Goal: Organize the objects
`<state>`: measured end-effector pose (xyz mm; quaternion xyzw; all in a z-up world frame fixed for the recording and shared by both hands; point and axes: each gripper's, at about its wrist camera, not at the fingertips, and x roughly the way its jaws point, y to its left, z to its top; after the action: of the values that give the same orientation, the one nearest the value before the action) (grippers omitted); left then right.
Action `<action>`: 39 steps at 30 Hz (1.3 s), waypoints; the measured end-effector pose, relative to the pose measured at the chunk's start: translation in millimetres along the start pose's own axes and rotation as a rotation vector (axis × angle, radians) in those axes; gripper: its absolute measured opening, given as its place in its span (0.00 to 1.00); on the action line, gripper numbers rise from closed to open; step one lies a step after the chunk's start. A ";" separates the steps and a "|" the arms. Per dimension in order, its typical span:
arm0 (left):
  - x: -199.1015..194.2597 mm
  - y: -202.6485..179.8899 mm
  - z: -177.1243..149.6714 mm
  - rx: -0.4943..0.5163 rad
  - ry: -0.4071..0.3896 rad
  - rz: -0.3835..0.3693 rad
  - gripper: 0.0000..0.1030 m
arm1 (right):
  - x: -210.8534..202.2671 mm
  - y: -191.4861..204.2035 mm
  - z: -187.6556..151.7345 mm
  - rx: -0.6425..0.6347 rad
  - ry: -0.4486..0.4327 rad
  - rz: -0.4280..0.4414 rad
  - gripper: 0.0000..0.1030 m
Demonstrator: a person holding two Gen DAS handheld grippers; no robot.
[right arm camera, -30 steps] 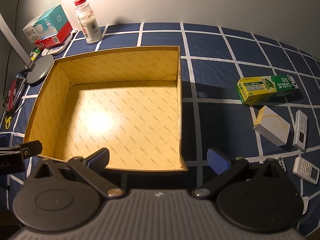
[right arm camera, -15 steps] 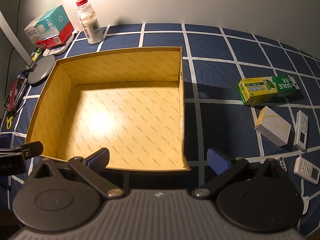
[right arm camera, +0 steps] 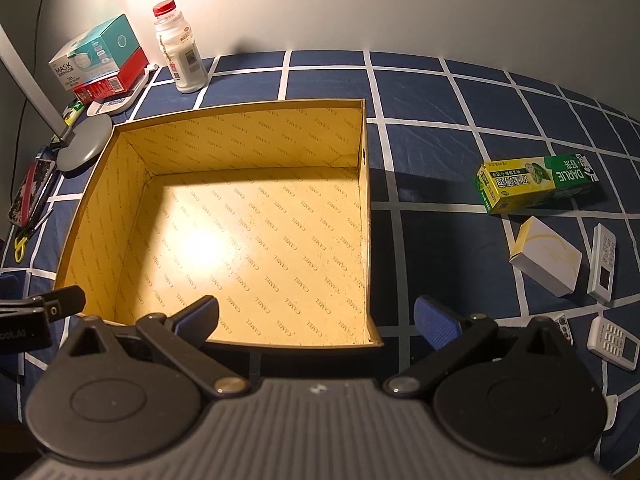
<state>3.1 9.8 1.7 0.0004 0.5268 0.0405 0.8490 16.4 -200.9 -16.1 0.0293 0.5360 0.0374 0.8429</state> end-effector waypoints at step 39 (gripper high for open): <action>-8.3 -9.7 -7.3 0.063 -0.017 -0.043 1.00 | -21.1 -10.1 -21.9 0.117 -0.052 -0.029 1.00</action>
<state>-6.4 -0.8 5.5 0.0162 0.5204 0.0054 0.8537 -12.1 -212.7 -7.2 0.0715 0.5154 -0.0070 0.8539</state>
